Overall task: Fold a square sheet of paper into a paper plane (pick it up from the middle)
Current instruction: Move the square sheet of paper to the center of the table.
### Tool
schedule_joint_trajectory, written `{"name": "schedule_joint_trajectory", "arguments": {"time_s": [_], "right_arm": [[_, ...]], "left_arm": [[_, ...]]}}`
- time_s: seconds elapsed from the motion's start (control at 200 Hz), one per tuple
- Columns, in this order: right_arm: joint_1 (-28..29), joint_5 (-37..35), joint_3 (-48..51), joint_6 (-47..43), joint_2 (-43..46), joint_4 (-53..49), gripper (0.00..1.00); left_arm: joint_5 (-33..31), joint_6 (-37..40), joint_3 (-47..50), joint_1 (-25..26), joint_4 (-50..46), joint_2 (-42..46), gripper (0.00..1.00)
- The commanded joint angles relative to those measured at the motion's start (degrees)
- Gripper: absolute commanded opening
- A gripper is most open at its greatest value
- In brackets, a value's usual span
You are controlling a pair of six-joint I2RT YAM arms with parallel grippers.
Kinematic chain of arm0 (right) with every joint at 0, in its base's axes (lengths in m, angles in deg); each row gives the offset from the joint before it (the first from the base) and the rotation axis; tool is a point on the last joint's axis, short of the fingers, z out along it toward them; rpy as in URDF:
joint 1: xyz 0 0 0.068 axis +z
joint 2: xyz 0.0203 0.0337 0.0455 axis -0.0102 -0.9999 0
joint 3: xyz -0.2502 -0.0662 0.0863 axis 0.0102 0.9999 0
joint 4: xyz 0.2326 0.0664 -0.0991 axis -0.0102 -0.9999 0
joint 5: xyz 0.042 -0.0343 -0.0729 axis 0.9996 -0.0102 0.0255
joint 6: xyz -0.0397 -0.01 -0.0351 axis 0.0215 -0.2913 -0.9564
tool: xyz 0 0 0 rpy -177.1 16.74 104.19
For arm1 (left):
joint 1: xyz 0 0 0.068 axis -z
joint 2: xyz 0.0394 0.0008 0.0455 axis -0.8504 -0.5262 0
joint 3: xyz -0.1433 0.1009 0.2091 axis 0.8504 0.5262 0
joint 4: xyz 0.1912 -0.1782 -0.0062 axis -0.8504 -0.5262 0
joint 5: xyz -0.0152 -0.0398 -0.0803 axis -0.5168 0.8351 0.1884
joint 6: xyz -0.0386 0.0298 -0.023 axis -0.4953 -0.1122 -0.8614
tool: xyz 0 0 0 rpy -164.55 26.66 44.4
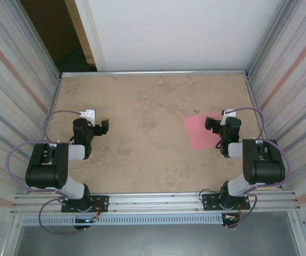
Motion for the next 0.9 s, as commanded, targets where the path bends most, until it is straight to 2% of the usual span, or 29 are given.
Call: {"name": "schedule_joint_trajectory", "arguments": {"time_s": [0.0, 0.261, 0.356, 0.892], "right_arm": [[-0.26, 0.18, -1.04, -1.50, -0.22, -0.04, 0.99], [-0.44, 0.32, -1.21, -1.49, -0.45, -0.27, 0.99], [-0.43, 0.42, -1.22, -1.44, -0.45, -0.25, 0.99], [-0.48, 0.02, -1.40, -1.50, 0.29, -0.41, 0.99]], "left_arm": [[-0.23, 1.06, -0.30, 0.16, 0.67, 0.14, 0.99], [-0.21, 0.96, -0.31, 0.15, 0.62, 0.11, 0.99], [2.14, 0.32, -0.10, -1.08, 0.75, 0.23, 0.99], [-0.32, 0.16, -0.04, -0.40, 1.23, 0.77, 0.99]]}}
